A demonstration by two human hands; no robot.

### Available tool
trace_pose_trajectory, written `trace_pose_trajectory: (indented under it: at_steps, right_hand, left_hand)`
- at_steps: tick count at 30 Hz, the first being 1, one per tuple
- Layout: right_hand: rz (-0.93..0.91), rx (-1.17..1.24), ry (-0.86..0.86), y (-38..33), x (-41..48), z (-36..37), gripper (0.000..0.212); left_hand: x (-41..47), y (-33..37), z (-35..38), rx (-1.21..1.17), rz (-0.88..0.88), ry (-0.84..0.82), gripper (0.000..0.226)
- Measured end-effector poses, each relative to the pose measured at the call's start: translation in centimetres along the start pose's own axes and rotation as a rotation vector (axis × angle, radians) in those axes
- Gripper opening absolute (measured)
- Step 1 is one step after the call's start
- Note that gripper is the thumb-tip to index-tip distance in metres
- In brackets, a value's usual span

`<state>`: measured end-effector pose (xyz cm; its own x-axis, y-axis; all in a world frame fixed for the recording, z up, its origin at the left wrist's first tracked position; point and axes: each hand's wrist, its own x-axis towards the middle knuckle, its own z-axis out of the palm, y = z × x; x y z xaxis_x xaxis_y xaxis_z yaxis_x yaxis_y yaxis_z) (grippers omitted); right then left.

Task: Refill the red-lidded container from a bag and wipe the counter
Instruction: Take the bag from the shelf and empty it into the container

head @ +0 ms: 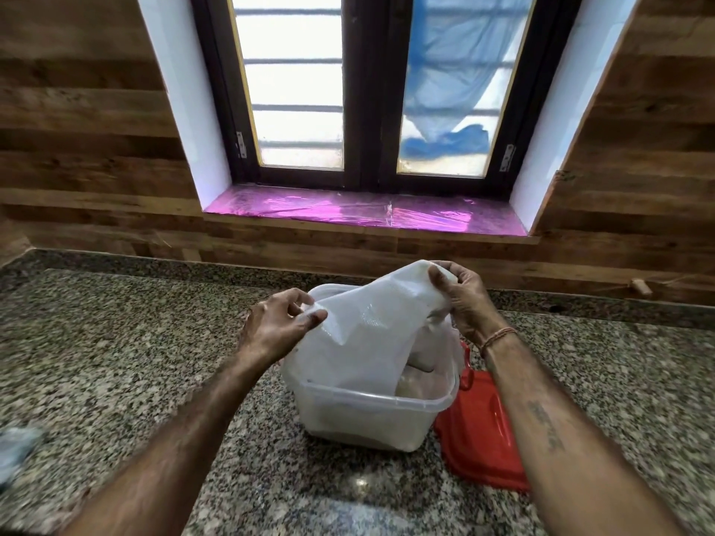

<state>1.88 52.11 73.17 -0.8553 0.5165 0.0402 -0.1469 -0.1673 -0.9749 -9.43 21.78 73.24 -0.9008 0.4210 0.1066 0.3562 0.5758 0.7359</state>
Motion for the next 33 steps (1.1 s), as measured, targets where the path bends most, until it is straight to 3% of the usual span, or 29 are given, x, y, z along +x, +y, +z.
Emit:
trace_pose_trajectory:
  at_steps: [4, 8, 10, 14, 18, 21, 25, 30, 33]
  right_hand:
    - [-0.003, 0.032, 0.003, 0.1, -0.2, -0.3, 0.068]
    - [-0.034, 0.001, 0.0, -0.1, -0.2, -0.9, 0.072]
    - [-0.06, -0.072, 0.019, -0.5, -0.1, -1.3, 0.062]
    - [-0.077, -0.234, 0.014, -1.6, 0.2, -1.6, 0.02]
    - [-0.117, -0.413, -0.054, -2.7, 0.3, -1.8, 0.018]
    - [-0.121, -0.581, -0.084, -3.1, 0.7, -1.9, 0.021]
    - [-0.214, -0.869, -0.046, -3.3, 1.3, -1.5, 0.009]
    - [-0.32, -1.084, -0.054, -3.5, 1.1, -0.9, 0.012]
    - [-0.397, -1.185, -0.061, -3.9, 1.1, -0.4, 0.012]
  left_hand:
    - [-0.4, 0.6, 0.8, -0.027, -0.003, 0.023, 0.03]
    - [-0.9, 0.6, 0.6, -0.062, 0.133, 0.092, 0.022]
    - [-0.9, 0.8, 0.3, -0.044, 0.201, 0.124, 0.021]
    - [-0.3, 0.5, 0.3, 0.014, 0.311, 0.147, 0.042]
    - [0.3, -0.3, 0.4, 0.121, 0.382, 0.179, 0.066]
    - [0.5, -0.2, 0.2, 0.305, 0.397, 0.196, 0.072]
    - [0.6, 0.3, 0.2, 0.448, 0.389, 0.204, 0.057]
    - [0.8, 0.8, 0.2, 0.486, 0.382, 0.223, 0.054]
    - [0.8, 2.0, 0.4, 0.466, 0.398, 0.264, 0.041]
